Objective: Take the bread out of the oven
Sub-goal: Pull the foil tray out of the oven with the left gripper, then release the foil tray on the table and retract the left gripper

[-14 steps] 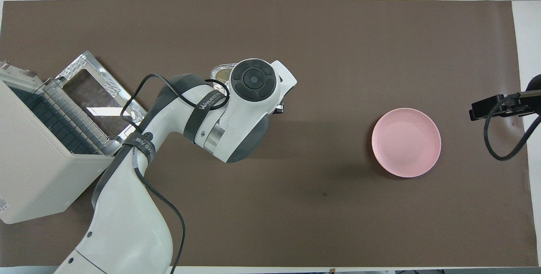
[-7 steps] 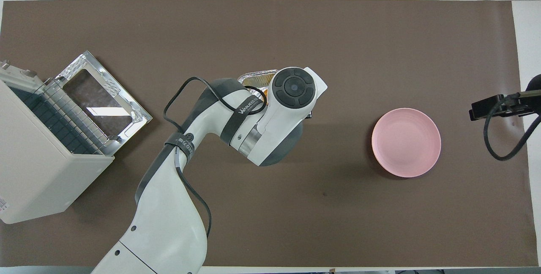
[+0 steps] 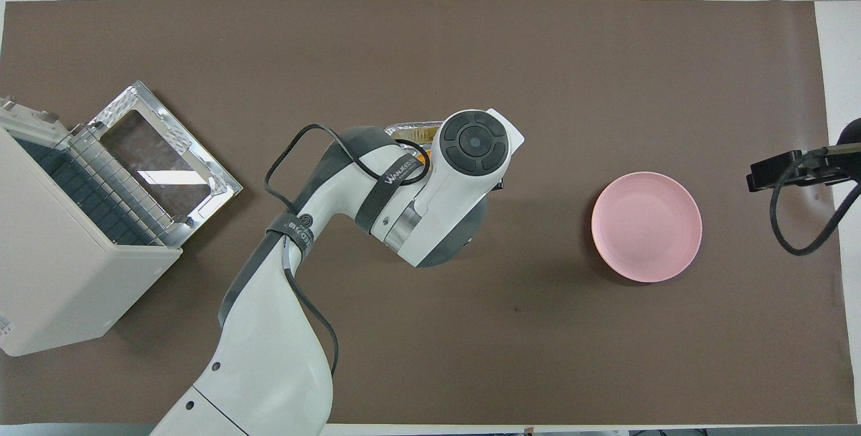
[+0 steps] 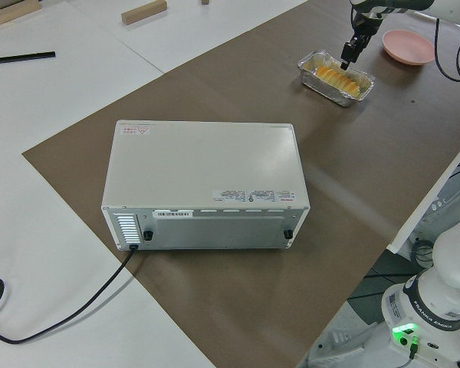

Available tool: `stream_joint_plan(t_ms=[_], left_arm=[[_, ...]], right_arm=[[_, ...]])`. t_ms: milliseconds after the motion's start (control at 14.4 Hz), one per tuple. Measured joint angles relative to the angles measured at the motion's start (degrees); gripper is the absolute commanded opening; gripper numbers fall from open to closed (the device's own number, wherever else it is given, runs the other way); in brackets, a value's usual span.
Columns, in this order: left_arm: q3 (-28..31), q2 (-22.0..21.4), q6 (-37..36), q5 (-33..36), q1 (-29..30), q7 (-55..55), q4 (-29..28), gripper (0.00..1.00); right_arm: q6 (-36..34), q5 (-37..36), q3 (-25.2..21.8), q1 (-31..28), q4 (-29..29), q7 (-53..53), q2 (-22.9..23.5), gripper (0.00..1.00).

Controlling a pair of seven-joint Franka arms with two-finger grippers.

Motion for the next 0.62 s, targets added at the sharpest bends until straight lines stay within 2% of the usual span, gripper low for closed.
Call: stream_joint_plan(t_ms=[208,485,624], left_arm=[[4.5,-3.14,-1.92,-0.27,2.5,-0.36,2.02,1.0],[5.3,-13.13,-11.19,-0.95,17.51,2.02,2.52,1.0],[5.28,-16.4,-15.84,-1.41,25.75,9.36,2.35,1.0]], right_arm=[[0.0,0.0,0.0,0.0,0.0,0.0,0.0,1.0],[-0.95,0.0,0.07,0.01,0.0,0.0,0.0,1.0],[-1.01,0.0,0.12,0.01,0.0,0.0,0.0,1.0]])
